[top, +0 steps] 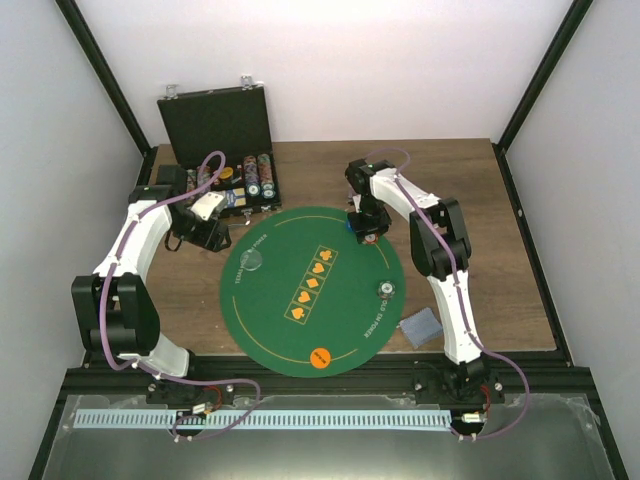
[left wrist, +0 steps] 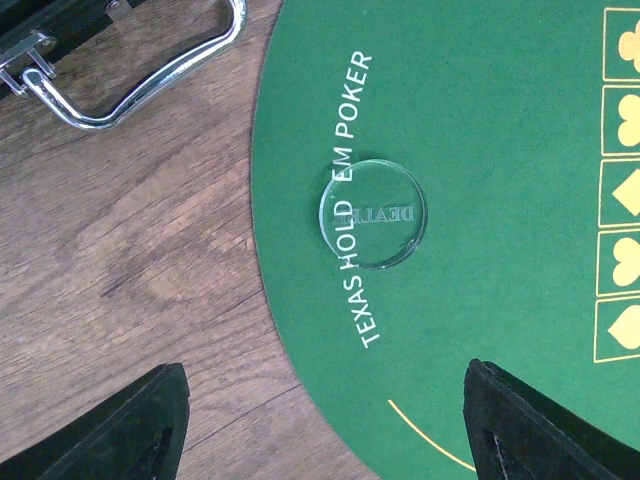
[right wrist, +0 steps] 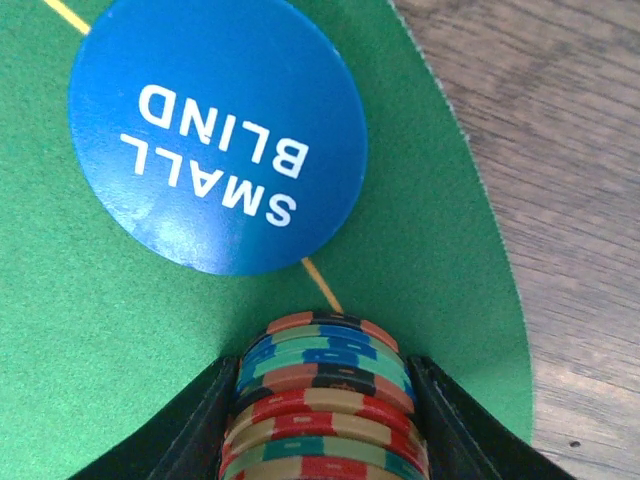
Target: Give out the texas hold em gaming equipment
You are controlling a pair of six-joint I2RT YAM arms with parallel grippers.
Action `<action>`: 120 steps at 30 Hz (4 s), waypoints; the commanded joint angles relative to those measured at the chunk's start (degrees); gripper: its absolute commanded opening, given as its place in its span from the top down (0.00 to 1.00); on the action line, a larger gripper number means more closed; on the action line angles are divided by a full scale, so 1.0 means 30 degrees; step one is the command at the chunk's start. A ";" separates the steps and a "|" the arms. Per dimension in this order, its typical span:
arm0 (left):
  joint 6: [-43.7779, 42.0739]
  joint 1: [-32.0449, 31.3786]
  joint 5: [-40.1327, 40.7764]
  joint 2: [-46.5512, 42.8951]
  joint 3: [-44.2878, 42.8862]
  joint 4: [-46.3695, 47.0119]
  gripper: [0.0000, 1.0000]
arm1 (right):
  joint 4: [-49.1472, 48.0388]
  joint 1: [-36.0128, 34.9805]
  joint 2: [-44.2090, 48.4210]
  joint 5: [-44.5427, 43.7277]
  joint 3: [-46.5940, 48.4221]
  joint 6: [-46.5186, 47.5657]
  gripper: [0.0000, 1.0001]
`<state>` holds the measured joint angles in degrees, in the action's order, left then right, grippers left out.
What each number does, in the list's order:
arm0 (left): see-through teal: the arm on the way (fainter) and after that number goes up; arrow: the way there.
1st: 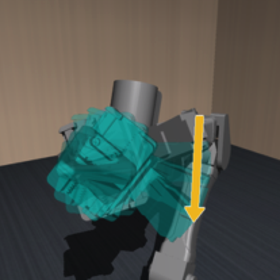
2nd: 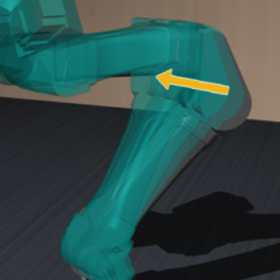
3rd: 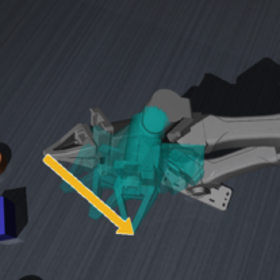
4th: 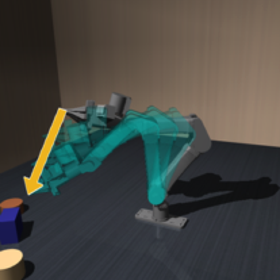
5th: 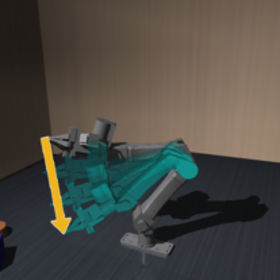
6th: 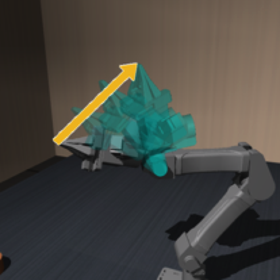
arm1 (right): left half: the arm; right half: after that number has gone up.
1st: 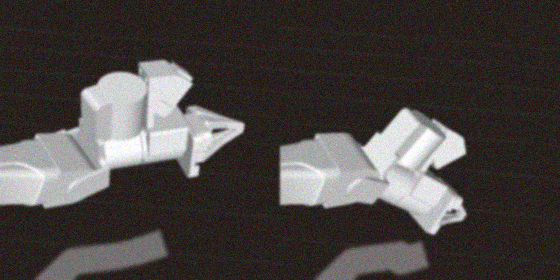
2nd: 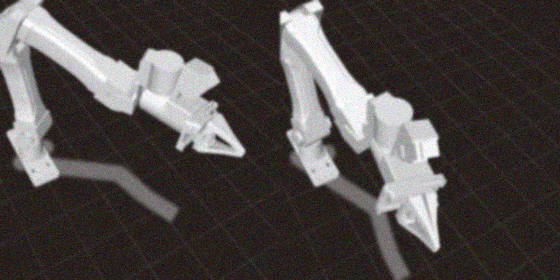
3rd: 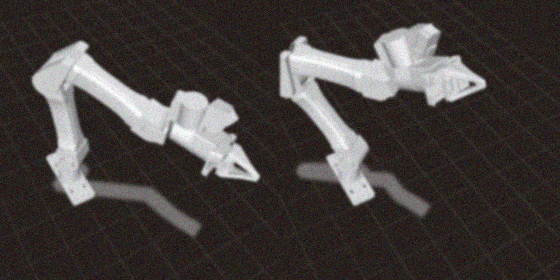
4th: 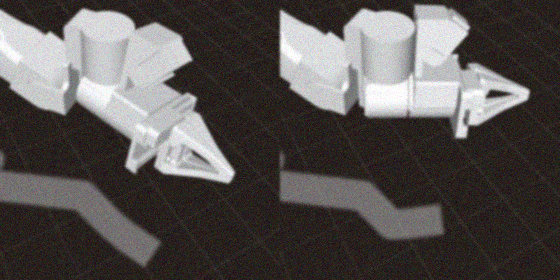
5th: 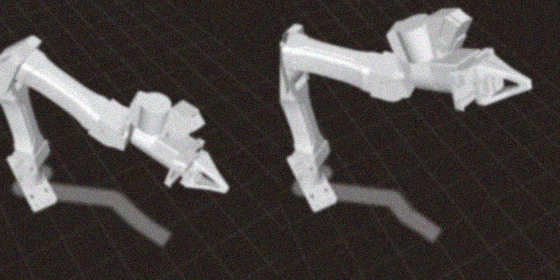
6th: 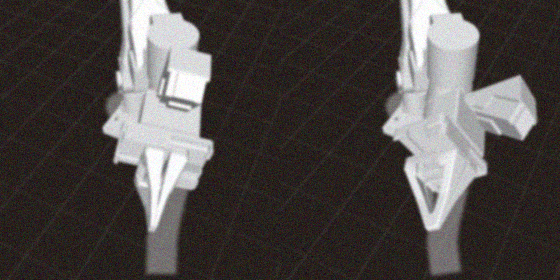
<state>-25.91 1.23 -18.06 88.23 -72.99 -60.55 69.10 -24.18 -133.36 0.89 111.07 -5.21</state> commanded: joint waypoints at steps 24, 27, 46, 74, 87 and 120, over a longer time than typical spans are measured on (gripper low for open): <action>-0.0337 -0.0053 0.0218 -0.1102 0.0147 -0.0365 0.22 | -0.0812 0.0121 -0.0686 0.0941 0.2822 0.0621 0.01; -0.0390 -0.0054 0.0198 -0.1152 -0.0026 -0.0713 0.21 | -0.1138 0.0122 0.0134 0.0847 0.2825 0.0599 0.00; -0.0237 -0.0070 -0.0620 -0.2788 0.0598 -0.0214 0.19 | -0.6094 0.0122 0.7607 0.0718 -0.4223 -0.4805 0.00; -0.0344 -0.0119 -0.0853 -0.1516 -0.0088 -0.0345 0.19 | -0.8510 -0.0508 0.5221 0.0129 -0.8251 -0.6996 0.22; -0.0445 -0.0109 -0.0608 -0.1349 -0.0203 -0.0308 0.19 | -0.8034 -0.0522 0.3797 -0.0971 -0.6933 -0.6493 0.50; -0.0547 -0.0090 -0.0621 -0.1597 -0.0177 -0.0293 0.19 | -0.3880 -0.0552 0.5848 -0.0490 -0.2692 -0.3629 0.20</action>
<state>-26.87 1.08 -19.55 84.25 -72.60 -61.78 52.38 -25.39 -122.98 -0.93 100.47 -19.03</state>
